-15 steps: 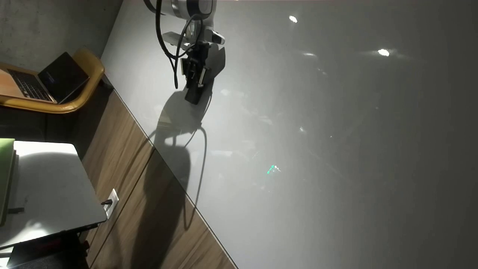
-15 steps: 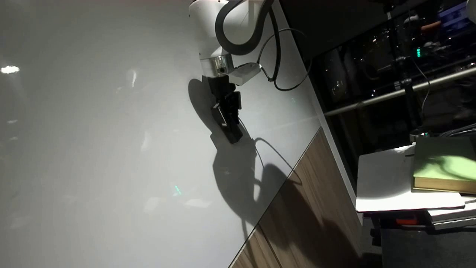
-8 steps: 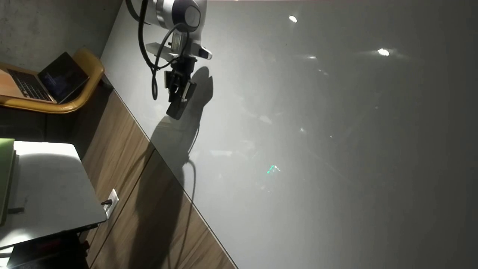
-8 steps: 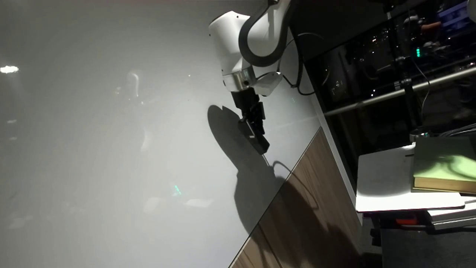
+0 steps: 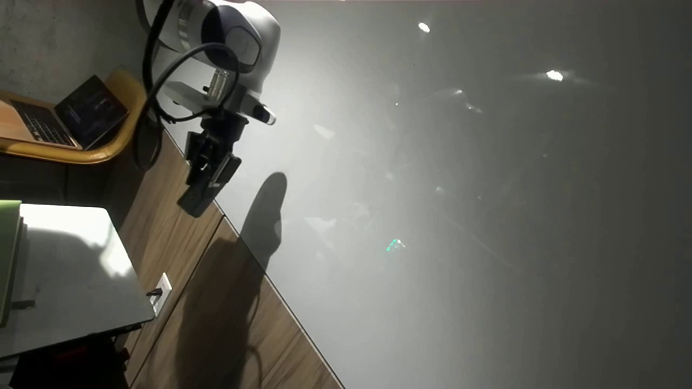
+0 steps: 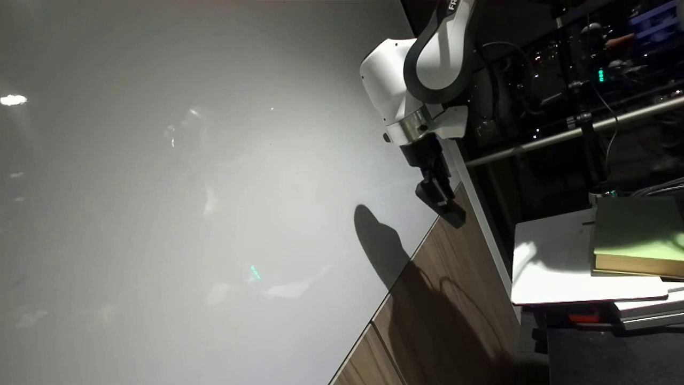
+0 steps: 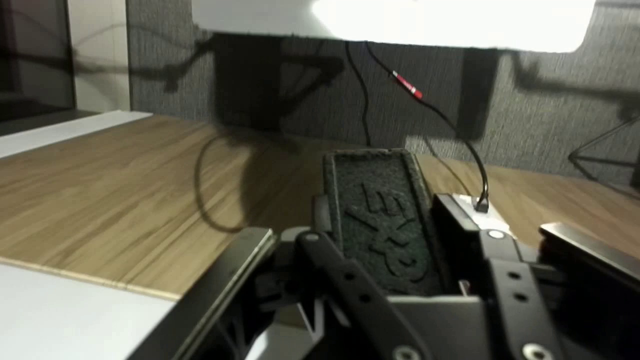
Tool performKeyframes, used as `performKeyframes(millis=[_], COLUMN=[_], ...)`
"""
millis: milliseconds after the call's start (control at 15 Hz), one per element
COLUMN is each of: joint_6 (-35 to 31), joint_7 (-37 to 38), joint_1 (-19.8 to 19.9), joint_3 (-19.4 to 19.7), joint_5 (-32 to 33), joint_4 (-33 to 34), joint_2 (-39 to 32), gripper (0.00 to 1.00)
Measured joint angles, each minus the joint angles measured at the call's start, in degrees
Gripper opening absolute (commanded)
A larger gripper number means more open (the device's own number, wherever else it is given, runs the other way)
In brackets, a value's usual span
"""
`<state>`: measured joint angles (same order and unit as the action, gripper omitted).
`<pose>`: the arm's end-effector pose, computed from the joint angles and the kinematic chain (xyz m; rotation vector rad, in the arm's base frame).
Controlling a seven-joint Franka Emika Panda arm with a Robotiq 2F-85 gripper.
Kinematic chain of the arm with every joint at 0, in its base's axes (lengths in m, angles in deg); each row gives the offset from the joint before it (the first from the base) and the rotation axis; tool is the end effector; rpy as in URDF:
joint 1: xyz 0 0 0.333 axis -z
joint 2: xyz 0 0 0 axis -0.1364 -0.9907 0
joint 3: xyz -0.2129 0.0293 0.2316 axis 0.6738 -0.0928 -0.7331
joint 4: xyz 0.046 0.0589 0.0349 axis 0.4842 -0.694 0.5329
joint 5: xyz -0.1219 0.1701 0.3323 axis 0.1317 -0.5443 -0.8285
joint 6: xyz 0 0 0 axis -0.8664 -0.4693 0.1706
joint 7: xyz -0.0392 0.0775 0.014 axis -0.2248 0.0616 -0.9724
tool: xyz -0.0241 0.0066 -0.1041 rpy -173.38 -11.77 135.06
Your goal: Use the black eraser to wipe the whiteboard.
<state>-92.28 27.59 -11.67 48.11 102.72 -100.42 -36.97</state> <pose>0.4561 0.0548 0.3258 2.9687 0.1806 -0.0141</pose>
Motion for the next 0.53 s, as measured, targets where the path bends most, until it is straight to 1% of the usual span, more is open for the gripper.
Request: performKeyframes(millis=[267,533], joint_6=[2.9,5.2], joint_7=[-1.8,-1.8], joint_1=[-0.7,-1.2], joint_3=[-0.8,-1.5], joint_5=[-1.8,-1.8], joint_4=[-7.7,-11.5], joint_2=[1.0,1.1], gripper=[0.28,0.28])
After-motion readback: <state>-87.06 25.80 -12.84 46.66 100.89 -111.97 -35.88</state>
